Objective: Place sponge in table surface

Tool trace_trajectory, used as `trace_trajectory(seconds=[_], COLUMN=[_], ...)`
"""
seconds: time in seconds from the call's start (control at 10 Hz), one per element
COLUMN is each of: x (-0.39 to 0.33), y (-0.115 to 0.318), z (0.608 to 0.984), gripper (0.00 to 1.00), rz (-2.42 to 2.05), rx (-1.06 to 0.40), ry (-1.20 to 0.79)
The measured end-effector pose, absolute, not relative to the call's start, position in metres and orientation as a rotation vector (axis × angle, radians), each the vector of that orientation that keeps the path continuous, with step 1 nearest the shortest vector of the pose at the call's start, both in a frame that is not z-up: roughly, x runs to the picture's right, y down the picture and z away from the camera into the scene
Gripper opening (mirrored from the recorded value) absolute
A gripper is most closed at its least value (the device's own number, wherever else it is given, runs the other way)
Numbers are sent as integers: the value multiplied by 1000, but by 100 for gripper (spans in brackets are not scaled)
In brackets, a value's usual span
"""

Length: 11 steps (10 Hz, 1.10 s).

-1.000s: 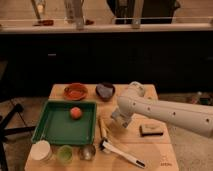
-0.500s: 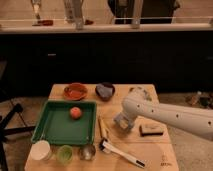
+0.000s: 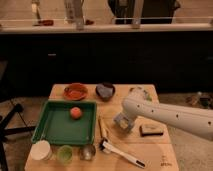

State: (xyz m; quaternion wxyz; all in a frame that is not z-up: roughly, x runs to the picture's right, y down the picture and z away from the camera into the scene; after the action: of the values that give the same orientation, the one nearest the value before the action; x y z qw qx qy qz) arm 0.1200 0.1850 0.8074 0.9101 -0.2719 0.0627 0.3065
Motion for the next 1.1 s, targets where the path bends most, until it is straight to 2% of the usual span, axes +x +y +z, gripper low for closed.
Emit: trace_trajectory(seconds=[0.3, 1.1], x=[120, 121], y=[185, 186], z=[808, 808], gripper=[78, 80], rz=[632, 634], rx=[-560, -561], ry=[130, 130])
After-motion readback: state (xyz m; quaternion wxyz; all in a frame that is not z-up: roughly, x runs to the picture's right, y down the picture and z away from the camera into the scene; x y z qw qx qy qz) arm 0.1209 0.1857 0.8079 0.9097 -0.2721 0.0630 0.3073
